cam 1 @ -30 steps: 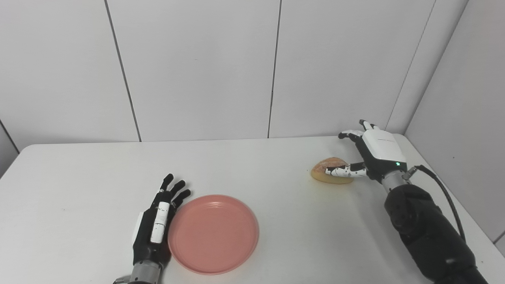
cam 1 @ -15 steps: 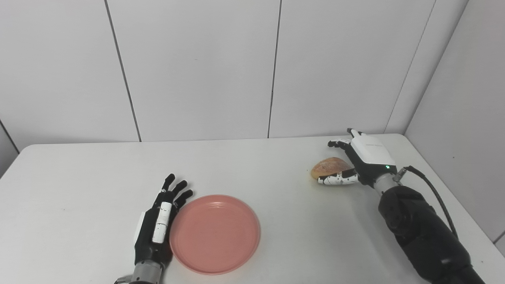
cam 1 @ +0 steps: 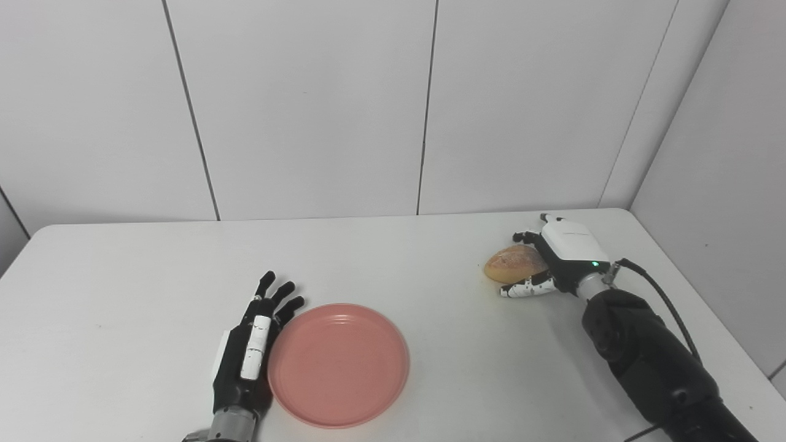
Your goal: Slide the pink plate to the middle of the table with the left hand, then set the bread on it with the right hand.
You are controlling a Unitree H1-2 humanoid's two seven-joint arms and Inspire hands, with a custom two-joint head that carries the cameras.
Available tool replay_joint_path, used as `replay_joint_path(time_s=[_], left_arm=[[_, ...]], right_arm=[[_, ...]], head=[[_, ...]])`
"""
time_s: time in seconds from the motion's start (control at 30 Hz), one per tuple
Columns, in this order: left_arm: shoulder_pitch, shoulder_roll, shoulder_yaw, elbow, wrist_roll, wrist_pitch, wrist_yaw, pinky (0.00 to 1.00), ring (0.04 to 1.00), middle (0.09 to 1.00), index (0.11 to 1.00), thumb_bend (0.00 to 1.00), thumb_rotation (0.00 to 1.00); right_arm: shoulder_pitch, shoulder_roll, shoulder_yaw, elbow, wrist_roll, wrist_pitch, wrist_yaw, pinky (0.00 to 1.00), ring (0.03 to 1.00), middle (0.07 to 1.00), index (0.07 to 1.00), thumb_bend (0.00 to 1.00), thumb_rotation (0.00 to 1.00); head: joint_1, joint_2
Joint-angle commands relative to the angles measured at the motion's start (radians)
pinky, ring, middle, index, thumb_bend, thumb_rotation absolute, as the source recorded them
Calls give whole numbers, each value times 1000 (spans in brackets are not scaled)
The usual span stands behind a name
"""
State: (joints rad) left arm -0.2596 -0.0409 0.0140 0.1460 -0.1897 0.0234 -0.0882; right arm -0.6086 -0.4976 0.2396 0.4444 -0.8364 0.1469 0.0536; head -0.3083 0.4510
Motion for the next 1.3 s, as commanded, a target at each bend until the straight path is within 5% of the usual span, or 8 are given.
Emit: replay_joint_path(time_s=[0.0, 0.43, 0.57, 0.67, 0.73, 0.8, 1.03, 1.27], left_arm=[[17, -11, -11, -3, 11, 26, 4, 928, 823, 881, 931, 865, 807], [17, -15, -6, -5, 11, 33, 4, 932, 816, 882, 926, 872, 804], [17, -16, -4, -10, 11, 39, 7, 927, 814, 876, 924, 865, 801], [18, -16, -4, -15, 9, 48, 5, 930, 815, 878, 919, 863, 801], [18, -16, -3, -14, 10, 48, 4, 932, 818, 880, 919, 865, 801], [18, -15, -3, -12, 11, 46, 4, 929, 814, 878, 917, 866, 800], [18, -17, -2, -13, 12, 53, 7, 913, 809, 876, 920, 872, 794], [20, -17, -3, -17, 10, 55, 5, 923, 815, 877, 920, 867, 795]], right_arm=[[-60, -29, 3, 2, -11, -18, -46, 1000, 995, 784, 767, 1000, 493], [-73, -38, 35, 31, -5, -24, -78, 1000, 996, 776, 761, 1000, 469], [-63, -34, 27, 21, 0, -18, -99, 1000, 901, 688, 727, 990, 389], [-50, -10, -14, 16, 40, -12, -148, 1000, 775, 569, 645, 921, 233], [-46, -1, -31, 21, 59, -13, -173, 1000, 715, 482, 561, 629, 66], [-44, 0, -34, 28, 62, -18, -196, 995, 681, 469, 512, 547, 13], [-40, -11, -24, 23, 59, -10, -199, 886, 634, 488, 478, 532, 3], [-37, -12, -25, 5, 66, 12, -159, 914, 677, 502, 465, 531, 2]], head=[[3, 1], [4, 3], [4, 6], [2, 7], [2, 7], [2, 8], [1, 10], [3, 12]])
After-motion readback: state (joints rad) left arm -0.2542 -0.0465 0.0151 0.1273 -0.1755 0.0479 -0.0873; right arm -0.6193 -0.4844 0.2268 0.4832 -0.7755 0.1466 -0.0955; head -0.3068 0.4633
